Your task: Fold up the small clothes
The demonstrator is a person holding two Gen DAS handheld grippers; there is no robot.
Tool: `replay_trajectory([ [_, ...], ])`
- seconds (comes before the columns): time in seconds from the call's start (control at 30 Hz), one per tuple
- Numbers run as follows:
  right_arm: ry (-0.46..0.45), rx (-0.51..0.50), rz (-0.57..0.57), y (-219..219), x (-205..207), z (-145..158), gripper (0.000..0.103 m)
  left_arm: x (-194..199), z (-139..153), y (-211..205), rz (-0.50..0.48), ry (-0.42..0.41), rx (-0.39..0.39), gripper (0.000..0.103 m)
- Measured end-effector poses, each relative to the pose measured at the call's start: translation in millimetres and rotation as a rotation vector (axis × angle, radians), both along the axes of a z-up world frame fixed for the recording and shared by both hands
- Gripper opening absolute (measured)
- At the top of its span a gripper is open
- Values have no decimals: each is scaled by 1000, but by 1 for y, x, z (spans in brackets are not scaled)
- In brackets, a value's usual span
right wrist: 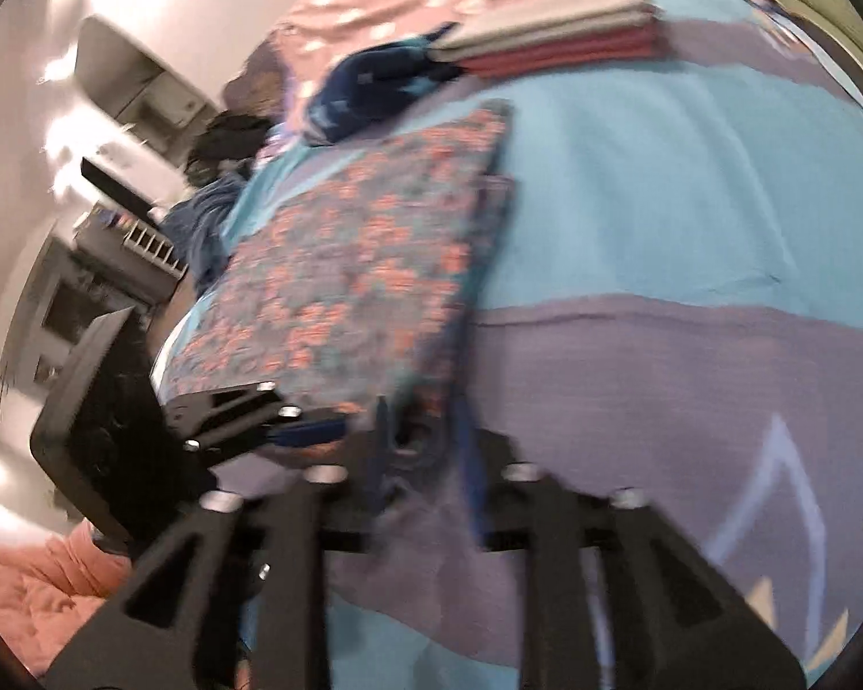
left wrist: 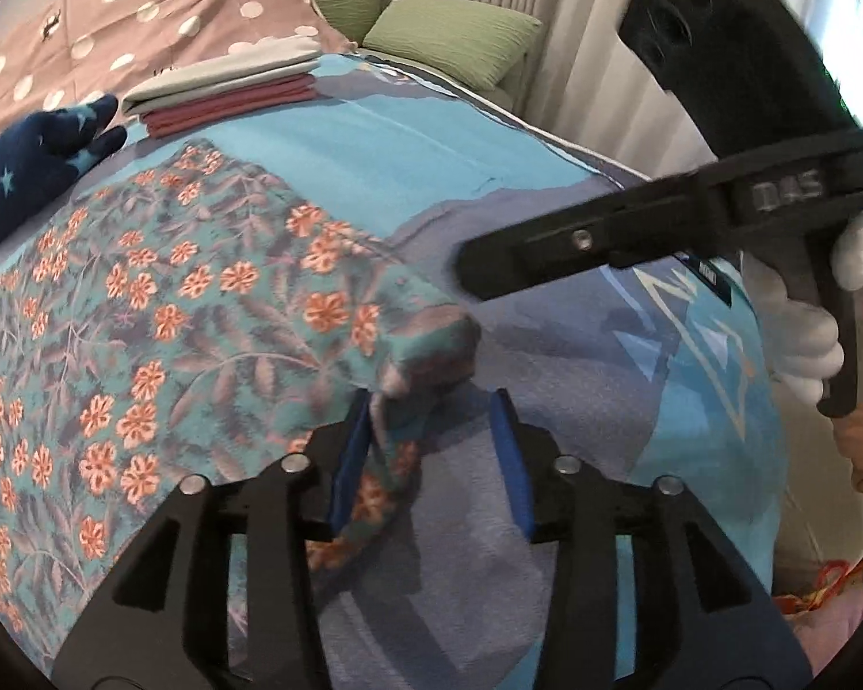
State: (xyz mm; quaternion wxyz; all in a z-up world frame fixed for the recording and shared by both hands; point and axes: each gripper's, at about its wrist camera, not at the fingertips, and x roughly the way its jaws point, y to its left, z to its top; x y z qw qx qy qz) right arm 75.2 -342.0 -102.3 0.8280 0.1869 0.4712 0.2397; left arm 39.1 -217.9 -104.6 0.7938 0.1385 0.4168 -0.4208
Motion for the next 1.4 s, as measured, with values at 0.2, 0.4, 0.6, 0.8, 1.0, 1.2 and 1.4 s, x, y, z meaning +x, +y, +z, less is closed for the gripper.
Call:
replay_trajectory([
  [0.2, 57, -122, -19, 20, 20, -22, 3, -12, -1, -5, -55, 33, -21, 43],
  [0.4, 106, -21, -79, -21, -6, -40, 0, -4, 3, 38, 47, 85, -61, 43],
  [0.6, -30, -6, -133, -16, -13, -8, 3, -2, 15, 86, 187, 34, -70, 43],
  [0.8, -24, -166, -36, 44, -2, -25, 7, 10, -8, 128, 347, 31, 6, 41],
  [1.0, -51, -137, -97, 32, -18, -30, 8, -8, 0, 162, 386, 32, -86, 41],
  [1.2, -101, -226, -152, 42, -37, -5, 14, -26, 21, 252, 582, -16, -165, 40],
  [1.4, -160, -254, -104, 95, -30, 14, 19, -49, 22, 369, 820, -46, -235, 37],
])
